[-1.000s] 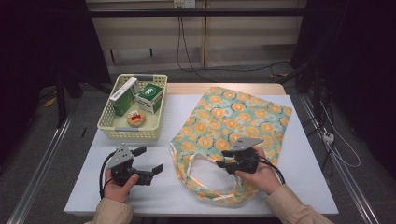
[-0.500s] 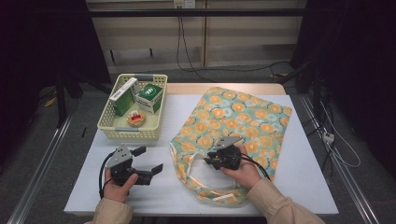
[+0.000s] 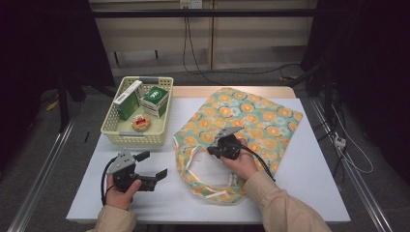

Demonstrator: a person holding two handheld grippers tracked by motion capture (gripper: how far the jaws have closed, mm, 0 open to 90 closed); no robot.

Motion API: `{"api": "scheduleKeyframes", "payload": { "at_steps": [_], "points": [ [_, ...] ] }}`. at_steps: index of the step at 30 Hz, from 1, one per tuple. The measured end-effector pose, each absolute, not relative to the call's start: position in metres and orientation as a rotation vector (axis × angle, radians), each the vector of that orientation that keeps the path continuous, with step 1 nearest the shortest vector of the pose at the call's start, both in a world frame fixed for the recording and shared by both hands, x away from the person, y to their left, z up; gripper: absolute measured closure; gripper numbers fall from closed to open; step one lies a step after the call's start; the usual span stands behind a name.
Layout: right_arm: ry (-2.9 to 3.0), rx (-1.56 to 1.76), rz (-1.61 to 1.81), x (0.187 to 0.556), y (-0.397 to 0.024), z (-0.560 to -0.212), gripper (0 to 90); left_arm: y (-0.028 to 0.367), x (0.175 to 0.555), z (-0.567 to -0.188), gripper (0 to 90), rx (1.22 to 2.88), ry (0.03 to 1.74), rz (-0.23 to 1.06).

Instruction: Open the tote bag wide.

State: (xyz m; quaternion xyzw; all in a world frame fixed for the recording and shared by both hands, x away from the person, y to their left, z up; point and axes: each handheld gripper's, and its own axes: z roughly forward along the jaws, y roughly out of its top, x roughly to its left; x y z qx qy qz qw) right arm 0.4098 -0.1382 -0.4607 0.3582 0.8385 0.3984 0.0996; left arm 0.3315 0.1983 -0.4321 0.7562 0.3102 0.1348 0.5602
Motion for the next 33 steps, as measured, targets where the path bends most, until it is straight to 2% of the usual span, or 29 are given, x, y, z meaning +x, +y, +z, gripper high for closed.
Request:
{"api": "scheduleKeyframes", "payload": {
  "at_steps": [3, 4, 6, 11, 15, 24, 33],
  "points": [
    [2.487, 1.040, 1.137, 0.405, -0.137, -0.459, 58.6, 0.199, 0.331, -0.433, 3.6, 1.783, 0.733, 0.316],
    [2.487, 1.026, 1.118, 0.403, -0.137, -0.457, 52.4, 0.200, 0.331, -0.433, 3.6, 1.785, 0.735, 0.317],
    [2.500, 1.000, 1.154, 0.397, -0.139, -0.450, 52.0, 0.200, 0.331, -0.432, 3.6, 1.787, 0.735, 0.322],
    [2.488, 0.970, 1.209, 0.378, -0.143, -0.435, 39.5, 0.202, 0.331, -0.432, 3.6, 1.777, 0.747, 0.327],
    [2.516, 0.931, 1.207, 0.364, -0.144, -0.431, 33.2, 0.203, 0.330, -0.432, 3.5, 1.780, 0.751, 0.332],
    [2.531, 0.910, 1.242, 0.343, -0.149, -0.430, 28.1, 0.206, 0.330, -0.433, 3.5, 1.781, 0.759, 0.334],
    [2.574, 0.916, 1.248, 0.340, -0.147, -0.435, 22.4, 0.210, 0.328, -0.432, 3.5, 1.768, 0.771, 0.339]
  ]
}}
